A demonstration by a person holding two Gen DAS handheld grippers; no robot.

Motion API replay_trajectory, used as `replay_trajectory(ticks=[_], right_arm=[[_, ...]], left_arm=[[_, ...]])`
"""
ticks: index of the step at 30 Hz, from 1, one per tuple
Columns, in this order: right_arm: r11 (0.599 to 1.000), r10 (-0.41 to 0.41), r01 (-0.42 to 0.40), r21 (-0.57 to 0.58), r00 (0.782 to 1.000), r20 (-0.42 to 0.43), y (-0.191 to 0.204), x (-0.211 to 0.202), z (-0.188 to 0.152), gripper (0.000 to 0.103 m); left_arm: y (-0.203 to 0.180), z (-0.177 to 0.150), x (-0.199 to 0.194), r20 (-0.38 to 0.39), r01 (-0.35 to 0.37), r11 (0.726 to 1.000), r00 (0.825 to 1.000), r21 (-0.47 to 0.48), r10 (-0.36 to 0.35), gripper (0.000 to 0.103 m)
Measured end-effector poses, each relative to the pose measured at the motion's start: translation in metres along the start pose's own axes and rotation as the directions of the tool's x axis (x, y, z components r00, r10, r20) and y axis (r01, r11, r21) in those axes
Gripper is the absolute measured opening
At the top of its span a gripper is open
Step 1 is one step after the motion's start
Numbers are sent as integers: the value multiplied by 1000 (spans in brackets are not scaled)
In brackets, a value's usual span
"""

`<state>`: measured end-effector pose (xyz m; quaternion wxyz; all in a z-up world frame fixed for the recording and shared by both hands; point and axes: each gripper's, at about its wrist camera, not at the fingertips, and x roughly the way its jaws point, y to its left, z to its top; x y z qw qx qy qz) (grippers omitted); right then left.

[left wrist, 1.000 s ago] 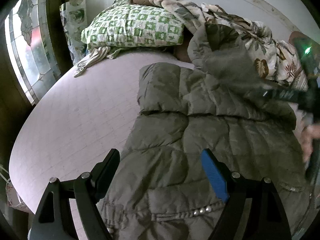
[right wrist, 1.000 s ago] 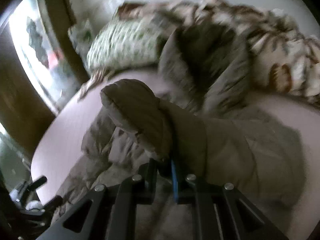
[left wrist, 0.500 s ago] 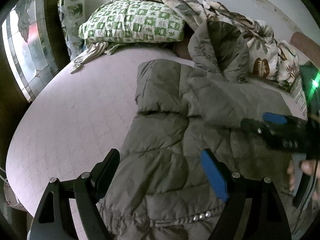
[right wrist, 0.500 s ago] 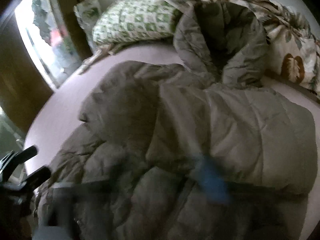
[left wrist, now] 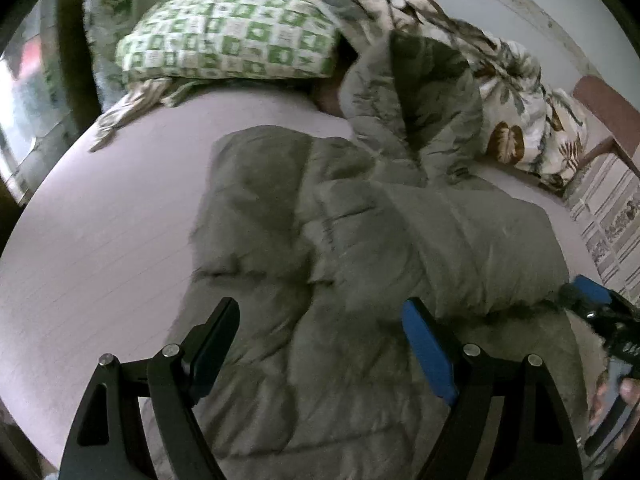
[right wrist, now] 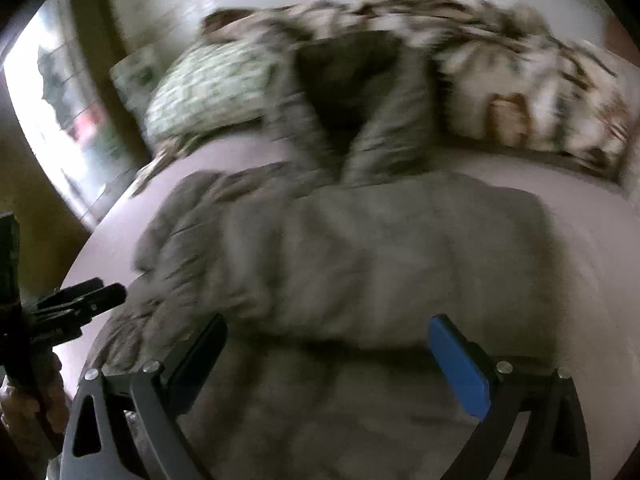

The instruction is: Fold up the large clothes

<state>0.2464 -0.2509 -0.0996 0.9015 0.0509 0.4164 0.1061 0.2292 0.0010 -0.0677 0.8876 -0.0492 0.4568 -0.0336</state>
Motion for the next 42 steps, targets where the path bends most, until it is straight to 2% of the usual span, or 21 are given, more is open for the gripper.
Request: replay_trajectory(ticks=[4,9,10,11,12,14,17,23,28,31,36,39,42], right_arm=[[987,-66,64,146,998,9,-55,-11,6,102],[955,-124,122,270,992,-8,-106,-13,5,102],[950,-140,141,280,990,-22,-114,-10,4,102],[947,-151,154,283,988,-34,-119,-6,3,102],[944,-157,164,286,987,-45,-123,-2,3,102],[940,-160,174,294,985,-71,-128,9,1,102],[935,-158,181,306,983,-97,-132,21,-2,102],[945,-158,180,275,982,-101,-119,30,4,102],[959,-152,167,227,985,-83,-99,30,13,102],[966,-144,159,205,986,-82,-88,34,16,102],[966,-145,168,195,981,-127,-81,54,10,102],[968,-151,182,175,973,-177,-80,70,0,102],[974,-156,184,134,968,-197,-77,83,-9,103]], left_arm=[[-17,13,31,-65,-5,1000,998,15,6,84],[-24,15,62,-119,49,998,991,-44,-54,81],[-26,14,65,-123,63,997,990,-45,-68,61],[-28,12,69,-138,68,997,988,-40,-73,47],[-31,10,73,-149,50,998,987,-28,-53,46],[-35,10,69,-125,54,999,991,-4,-54,34],[-36,13,51,-83,64,997,995,34,-61,24],[-19,32,-8,43,87,993,995,85,-91,23],[-4,42,-31,62,106,985,991,136,-116,23],[3,38,-13,35,64,986,997,153,-70,23],[17,19,39,-64,6,992,998,126,2,23],[23,8,61,-108,4,993,994,114,9,28],[27,6,65,-111,16,996,994,91,-6,32]])
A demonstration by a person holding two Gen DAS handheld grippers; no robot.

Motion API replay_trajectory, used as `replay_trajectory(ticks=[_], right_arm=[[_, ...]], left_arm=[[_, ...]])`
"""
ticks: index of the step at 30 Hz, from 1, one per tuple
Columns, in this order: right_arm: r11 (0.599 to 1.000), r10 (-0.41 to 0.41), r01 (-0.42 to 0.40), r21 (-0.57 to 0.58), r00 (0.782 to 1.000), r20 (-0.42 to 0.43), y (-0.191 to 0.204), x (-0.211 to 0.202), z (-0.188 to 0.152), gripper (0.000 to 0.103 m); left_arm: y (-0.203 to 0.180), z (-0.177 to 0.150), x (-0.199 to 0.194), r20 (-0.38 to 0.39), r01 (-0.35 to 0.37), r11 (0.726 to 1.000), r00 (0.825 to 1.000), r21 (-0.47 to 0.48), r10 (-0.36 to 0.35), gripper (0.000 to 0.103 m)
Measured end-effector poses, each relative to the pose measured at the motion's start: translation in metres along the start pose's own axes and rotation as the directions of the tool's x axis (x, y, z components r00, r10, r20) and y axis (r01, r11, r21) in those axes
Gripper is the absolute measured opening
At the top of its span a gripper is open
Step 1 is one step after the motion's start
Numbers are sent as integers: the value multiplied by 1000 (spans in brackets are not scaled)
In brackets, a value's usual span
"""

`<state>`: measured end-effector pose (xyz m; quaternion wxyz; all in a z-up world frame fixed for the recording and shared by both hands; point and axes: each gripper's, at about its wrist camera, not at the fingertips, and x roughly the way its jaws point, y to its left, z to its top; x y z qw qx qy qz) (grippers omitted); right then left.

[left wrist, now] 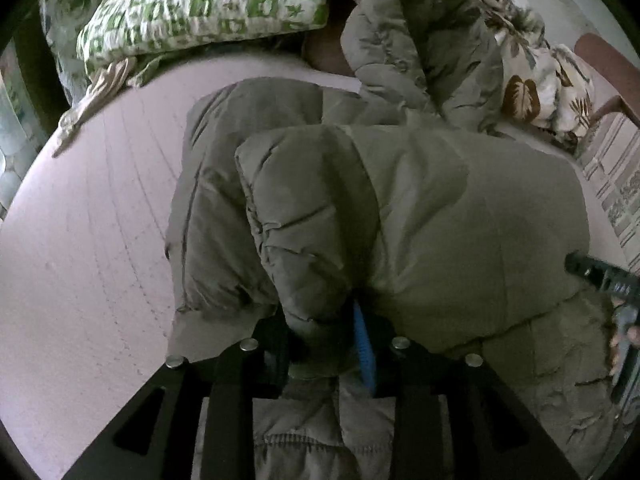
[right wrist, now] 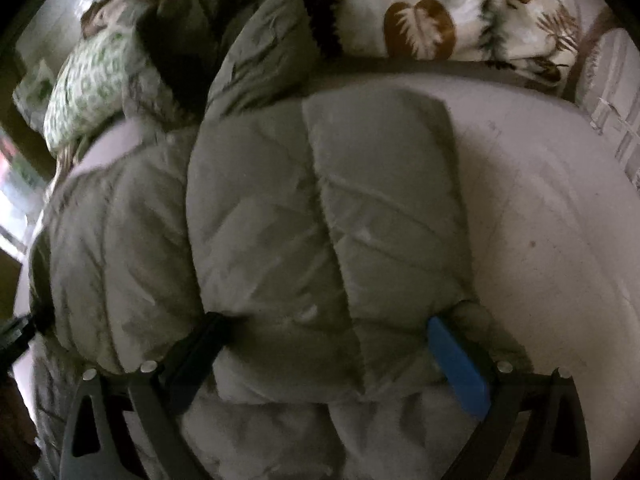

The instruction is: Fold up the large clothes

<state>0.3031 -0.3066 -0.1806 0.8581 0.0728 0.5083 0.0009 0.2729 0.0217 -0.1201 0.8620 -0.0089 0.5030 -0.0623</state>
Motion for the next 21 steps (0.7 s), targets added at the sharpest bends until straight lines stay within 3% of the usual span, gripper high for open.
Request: replay_trajectory(ticks=[9,11,13,21], right_arm=[[1000,3,-3,-5,1000,2,-1,10,-6,103],[1000,3,-3,-7,1000,-4,-1,3,-3,103],[1000,9,-9,-9,1000,-2,2,-1,0,103],[998,58,-56,-38,997,56,8,-42,14,103]], left_arm=[[0,-3,-5,20,-13,1000,1000,7,13,37],[-1,-2,-15,38,-68,998,997,13,67,59],[-1,-2,-26,66,-102,994,993,27,100,66],[2,14,-66,136,-119,992,984,43,112,73]])
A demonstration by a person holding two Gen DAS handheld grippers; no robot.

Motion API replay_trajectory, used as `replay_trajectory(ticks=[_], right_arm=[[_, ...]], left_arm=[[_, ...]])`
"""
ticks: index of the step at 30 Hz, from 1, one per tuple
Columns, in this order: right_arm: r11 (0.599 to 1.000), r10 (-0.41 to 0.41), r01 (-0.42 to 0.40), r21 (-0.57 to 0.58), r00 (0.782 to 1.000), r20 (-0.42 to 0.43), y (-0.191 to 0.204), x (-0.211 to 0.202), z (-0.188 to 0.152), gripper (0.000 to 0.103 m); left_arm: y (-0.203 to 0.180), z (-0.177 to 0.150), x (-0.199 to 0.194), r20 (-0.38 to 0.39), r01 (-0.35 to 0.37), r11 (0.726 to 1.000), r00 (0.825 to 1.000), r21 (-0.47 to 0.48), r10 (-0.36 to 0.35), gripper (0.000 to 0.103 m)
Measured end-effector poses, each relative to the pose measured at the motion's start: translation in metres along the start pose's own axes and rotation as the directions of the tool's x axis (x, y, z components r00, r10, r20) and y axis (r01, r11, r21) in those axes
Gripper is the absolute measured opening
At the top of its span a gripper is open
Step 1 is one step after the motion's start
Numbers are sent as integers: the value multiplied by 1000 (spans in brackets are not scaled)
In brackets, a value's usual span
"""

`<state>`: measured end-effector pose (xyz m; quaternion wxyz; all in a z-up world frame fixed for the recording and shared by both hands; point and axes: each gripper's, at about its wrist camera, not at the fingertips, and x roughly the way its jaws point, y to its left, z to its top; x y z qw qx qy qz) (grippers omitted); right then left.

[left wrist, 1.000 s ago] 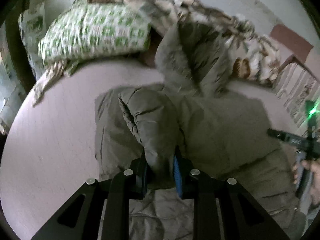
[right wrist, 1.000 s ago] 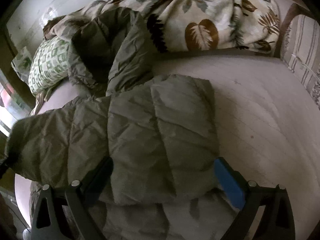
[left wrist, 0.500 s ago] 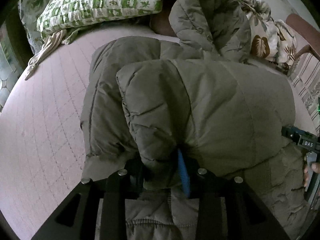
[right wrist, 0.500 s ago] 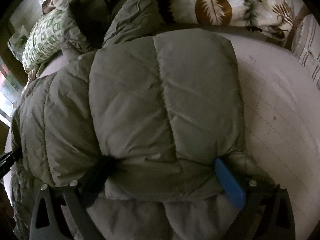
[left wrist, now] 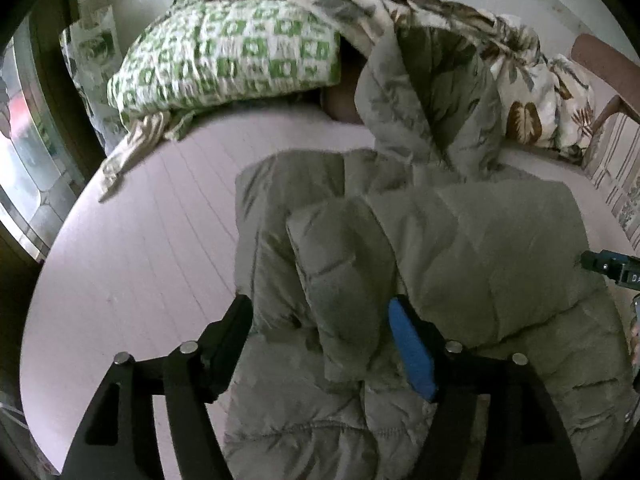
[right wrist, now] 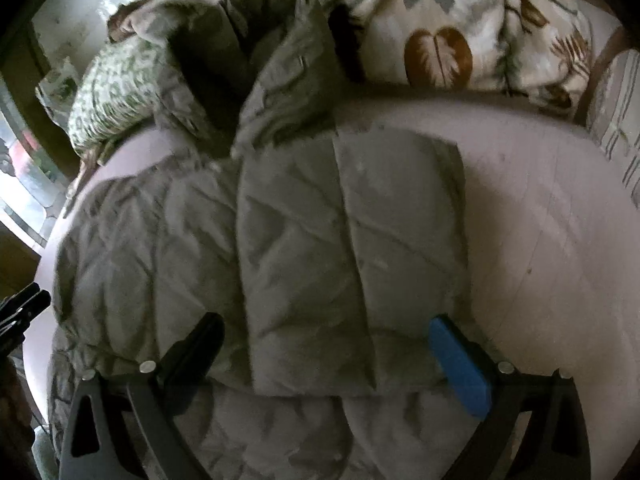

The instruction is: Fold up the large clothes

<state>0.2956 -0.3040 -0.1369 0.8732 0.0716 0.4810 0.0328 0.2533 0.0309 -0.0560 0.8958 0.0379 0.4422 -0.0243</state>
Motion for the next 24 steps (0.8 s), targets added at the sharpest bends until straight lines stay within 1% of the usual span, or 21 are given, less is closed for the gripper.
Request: replay_trajectory(ticks=[2,6,12,16,18,21,24], right_arm=[[1000,5,-5,-6,1000,19,1,-11,7,103],[1000,14,-13,-9,999,32,1,-21,26,103],[1000,15,-15,7,998,56,-3,-25,56,103],[996,59,-64,60,995,77,-8,-28,83,103],[996,56,-62,56,993,101,-8,-30,97,103],[997,57,-62,36,990,128,-4,-27,128,103],[999,43,-46,22,990,133,-2,-18,157,103]], left_arm=[[0,8,-6,22,1,1000,1000,-1,-1,74],[-7,21,-12,44,15,1000,999,6,-16,75],[-19,45,-5,45,31,999,998,42,-33,75],[-25,78,10,39,24,998,999,52,-26,75],[-29,100,17,57,13,999,998,51,-16,75],[-36,130,26,95,-7,999,995,53,2,75],[-43,160,45,93,-8,998,996,68,2,75]])
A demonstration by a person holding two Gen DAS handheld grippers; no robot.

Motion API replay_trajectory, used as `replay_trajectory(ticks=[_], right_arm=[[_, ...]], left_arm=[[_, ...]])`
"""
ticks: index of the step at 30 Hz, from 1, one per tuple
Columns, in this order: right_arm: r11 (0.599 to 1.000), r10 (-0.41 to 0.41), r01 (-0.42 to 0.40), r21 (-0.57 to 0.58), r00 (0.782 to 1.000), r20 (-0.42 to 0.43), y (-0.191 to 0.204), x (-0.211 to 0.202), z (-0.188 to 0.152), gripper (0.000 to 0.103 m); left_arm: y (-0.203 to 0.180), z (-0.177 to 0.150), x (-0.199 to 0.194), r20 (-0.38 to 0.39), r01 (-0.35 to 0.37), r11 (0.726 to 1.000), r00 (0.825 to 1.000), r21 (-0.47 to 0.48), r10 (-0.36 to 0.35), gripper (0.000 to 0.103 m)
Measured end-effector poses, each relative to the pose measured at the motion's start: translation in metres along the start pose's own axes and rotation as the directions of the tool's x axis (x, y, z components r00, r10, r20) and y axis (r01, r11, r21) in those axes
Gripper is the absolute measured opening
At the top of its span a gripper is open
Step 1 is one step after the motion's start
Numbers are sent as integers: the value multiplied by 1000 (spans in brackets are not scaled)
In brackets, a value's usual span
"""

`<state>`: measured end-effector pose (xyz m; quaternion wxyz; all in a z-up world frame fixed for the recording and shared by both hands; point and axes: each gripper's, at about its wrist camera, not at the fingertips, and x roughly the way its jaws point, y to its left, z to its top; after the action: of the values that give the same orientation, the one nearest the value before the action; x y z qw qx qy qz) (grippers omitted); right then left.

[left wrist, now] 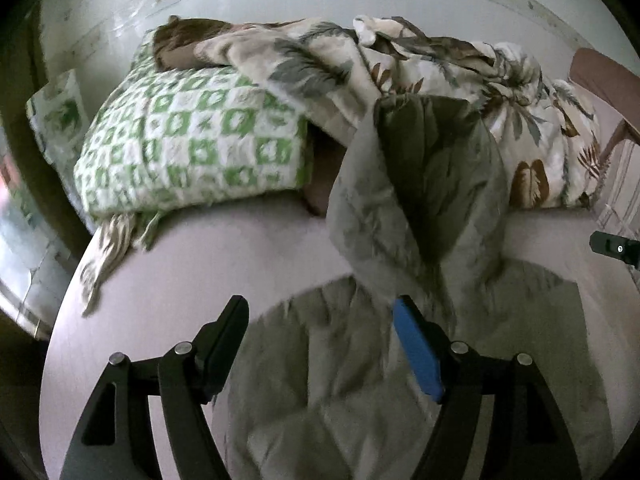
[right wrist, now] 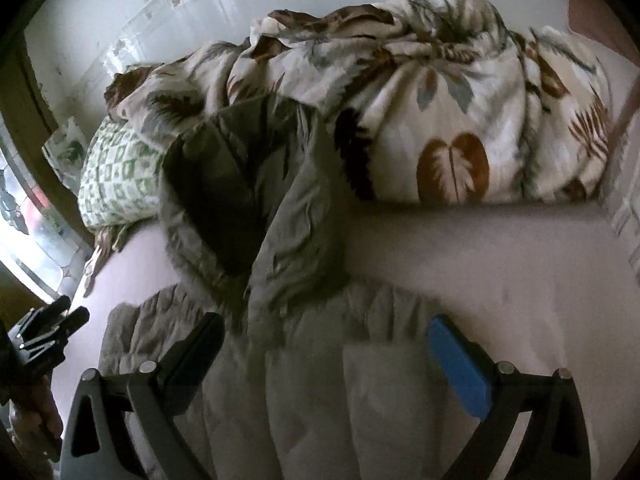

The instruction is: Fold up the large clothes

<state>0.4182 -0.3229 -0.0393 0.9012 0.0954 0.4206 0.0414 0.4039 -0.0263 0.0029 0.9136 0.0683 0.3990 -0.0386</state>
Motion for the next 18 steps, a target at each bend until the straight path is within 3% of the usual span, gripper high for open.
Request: replay_trajectory(ticks=[4,9,13,18], right_arm=[[1000,-3,3,-18,1000,-7,4,24,31,103],[999,16,-16,-28,1000,-5,9,62,63,103],[1000,15,-15,-5,1000,-7,12,93,84,103],[998,-67,67,4,998,10,16,131,112,103]], left_arm=[[-7,28,32,-5,-30,1000,1000,9,30,75],[-11,53,72,-19,-3,1000,1000,-18,3,75],[-17,68,100,-2,-23,1000,1000,-12,23,75],[-18,84,139,-22,-7,998,1000,-56,6,75]])
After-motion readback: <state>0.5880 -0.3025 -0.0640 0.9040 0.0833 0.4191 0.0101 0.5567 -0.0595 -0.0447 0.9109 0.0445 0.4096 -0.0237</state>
